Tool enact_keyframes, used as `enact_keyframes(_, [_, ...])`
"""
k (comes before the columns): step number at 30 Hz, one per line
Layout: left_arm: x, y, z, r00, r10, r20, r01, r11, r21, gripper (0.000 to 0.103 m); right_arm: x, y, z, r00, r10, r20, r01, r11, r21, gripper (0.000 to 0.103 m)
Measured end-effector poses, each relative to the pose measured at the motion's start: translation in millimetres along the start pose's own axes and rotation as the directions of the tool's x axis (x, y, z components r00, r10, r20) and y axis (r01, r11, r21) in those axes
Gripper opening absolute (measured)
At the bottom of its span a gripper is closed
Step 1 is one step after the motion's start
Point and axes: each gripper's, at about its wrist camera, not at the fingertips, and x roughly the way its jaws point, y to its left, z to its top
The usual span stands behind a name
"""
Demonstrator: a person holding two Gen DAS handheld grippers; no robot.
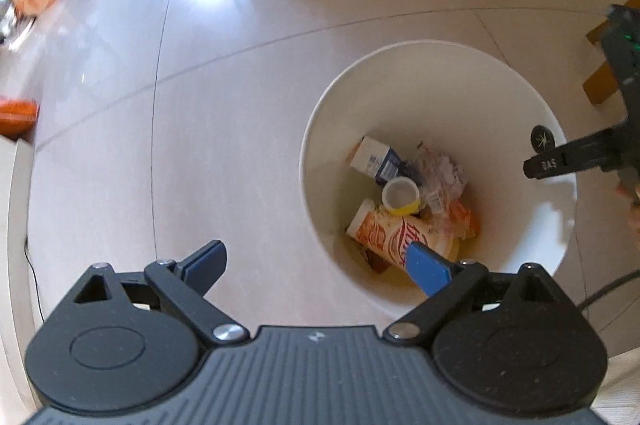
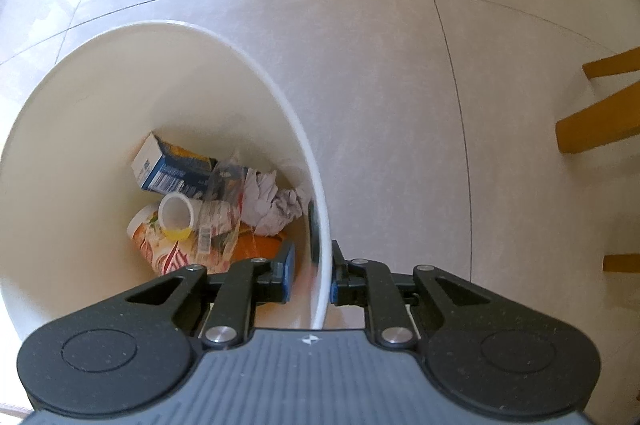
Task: Collect trash
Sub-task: 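Set the bucket upright on the floor and open the right gripper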
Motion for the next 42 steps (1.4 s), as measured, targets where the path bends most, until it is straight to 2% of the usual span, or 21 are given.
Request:
enact_keyframes(4, [-3.7, 3.7, -11.5, 1.0, -0.001, 0.0, 0.001, 0.999, -0.037, 0.096, -13.2, 7.2, -13.2, 1.0, -0.019, 0.009, 0.019, 0.999, -0.034, 0.028])
enact_keyframes(7, [-4.5, 6.4, -18.6, 1.0, -0.002, -0.015, 0.001, 0.999, -0.052, 0.096, -28.9, 13.6, -28.0, 1.0, -0.011, 0.021, 0.013, 0.998, -0.066, 0.052])
enact_keyframes(8, [-3.8, 7.3, -20.6, 1.0, 0.0, -0.025, -0.001, 0.998, -0.059, 0.096, -33.2, 14.0, -33.0, 1.0, -0.013, 0.026, 0.015, 0.998, -0.057, 0.068])
enact_keyframes(10, [-1.8, 9.4, -25.4, 0.999, 0.003, -0.049, -0.007, 0.997, -0.073, 0.096, -43.8, 15.7, -45.8, 1.0, -0.004, 0.025, 0.005, 0.999, -0.033, 0.081])
enact_keyframes(13, [-2.1, 12.0, -32.1, 0.997, 0.012, -0.072, -0.019, 0.995, -0.096, 0.096, -61.0, 20.9, -61.4, 1.0, -0.001, 0.029, 0.002, 1.0, -0.03, 0.086])
enact_keyframes(17, [-4.5, 13.6, -40.0, 0.996, 0.017, -0.092, -0.027, 0.993, -0.115, 0.096, -89.5, 26.8, -83.6, 0.998, -0.016, 0.054, 0.017, 1.0, -0.02, 0.099])
enact_keyframes(21, [-10.1, 12.1, -46.3, 0.995, 0.015, -0.103, -0.026, 0.993, -0.116, 0.096, -114.9, 29.3, -96.8, 0.996, -0.042, 0.079, 0.042, 0.999, 0.008, 0.103])
enact_keyframes(25, [-23.5, 13.7, -47.4, 0.996, 0.002, -0.091, -0.015, 0.99, -0.137, 0.096, -136.8, 32.3, -106.6, 0.995, -0.029, 0.092, 0.027, 0.999, 0.027, 0.103])
enact_keyframes(31, [-37.6, 11.0, -44.0, 0.996, 0.008, -0.084, -0.018, 0.993, -0.12, 0.096, -160.6, 39.8, -110.1, 0.993, -0.037, 0.115, 0.033, 0.999, 0.032, 0.103])
enact_keyframes(42, [-55.3, 6.6, -40.0, 0.997, -0.011, -0.081, 0.002, 0.994, -0.11, 0.097, -178.4, 41.7, -109.2, 0.991, -0.019, 0.135, 0.016, 0.999, 0.03, 0.103])
